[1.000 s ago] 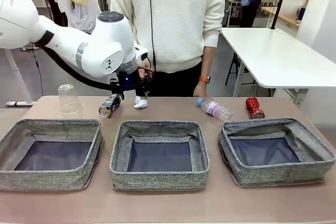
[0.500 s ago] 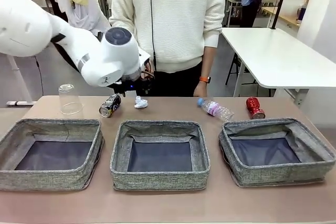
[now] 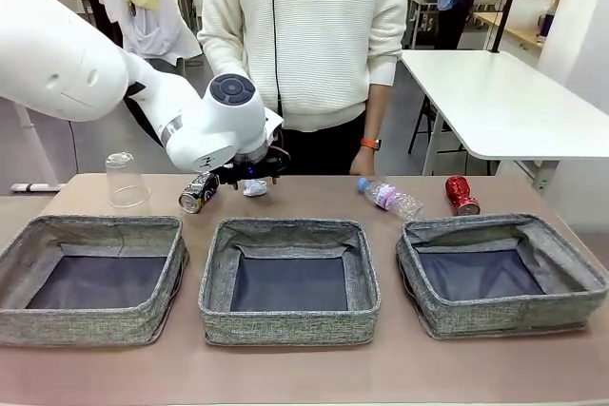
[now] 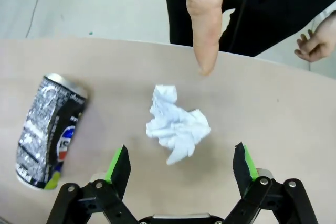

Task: Sort the waste into the appropriate baskets.
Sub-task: Pick up the waste item pointed out by the person.

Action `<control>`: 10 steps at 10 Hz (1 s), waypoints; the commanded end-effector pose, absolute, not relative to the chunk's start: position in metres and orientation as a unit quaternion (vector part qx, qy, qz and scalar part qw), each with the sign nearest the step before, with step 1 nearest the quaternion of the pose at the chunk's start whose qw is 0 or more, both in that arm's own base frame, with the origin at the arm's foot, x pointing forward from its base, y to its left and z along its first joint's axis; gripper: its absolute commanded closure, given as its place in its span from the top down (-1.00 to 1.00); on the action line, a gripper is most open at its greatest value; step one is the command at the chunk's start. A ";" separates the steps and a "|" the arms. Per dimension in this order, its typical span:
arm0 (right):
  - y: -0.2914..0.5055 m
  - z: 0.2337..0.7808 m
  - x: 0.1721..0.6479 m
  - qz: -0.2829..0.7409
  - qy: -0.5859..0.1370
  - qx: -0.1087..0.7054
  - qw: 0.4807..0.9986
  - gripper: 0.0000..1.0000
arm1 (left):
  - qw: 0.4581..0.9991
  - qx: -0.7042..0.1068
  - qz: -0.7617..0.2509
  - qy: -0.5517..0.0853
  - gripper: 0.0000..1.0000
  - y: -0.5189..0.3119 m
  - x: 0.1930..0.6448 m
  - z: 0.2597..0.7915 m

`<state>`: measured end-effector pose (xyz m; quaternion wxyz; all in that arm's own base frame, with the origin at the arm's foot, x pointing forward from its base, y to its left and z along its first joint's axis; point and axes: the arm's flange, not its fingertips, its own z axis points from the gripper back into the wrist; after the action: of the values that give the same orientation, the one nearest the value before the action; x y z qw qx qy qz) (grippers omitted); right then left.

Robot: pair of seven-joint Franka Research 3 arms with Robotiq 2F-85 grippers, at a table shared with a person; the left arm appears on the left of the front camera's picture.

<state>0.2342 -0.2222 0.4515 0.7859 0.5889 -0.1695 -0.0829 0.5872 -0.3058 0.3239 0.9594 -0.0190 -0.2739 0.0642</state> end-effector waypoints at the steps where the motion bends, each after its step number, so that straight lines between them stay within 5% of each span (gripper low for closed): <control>1: -0.221 0.453 0.235 -0.074 -0.183 0.594 0.780 1.00 | 0.955 -0.018 0.068 -0.288 1.00 -0.304 0.608 0.319; 7: -0.221 0.453 0.235 -0.074 -0.183 0.594 0.780 1.00 | 0.958 -0.034 0.069 -0.277 1.00 -0.300 0.628 0.299; 10: -0.221 0.453 0.235 -0.074 -0.183 0.594 0.780 1.00 | 0.957 -0.027 0.073 -0.280 -0.91 -0.299 0.626 0.297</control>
<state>0.2341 -0.2222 0.4515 0.7858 0.5889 -0.1697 -0.0829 0.6246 -0.2999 0.2955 0.9592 -0.0301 -0.2705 0.0768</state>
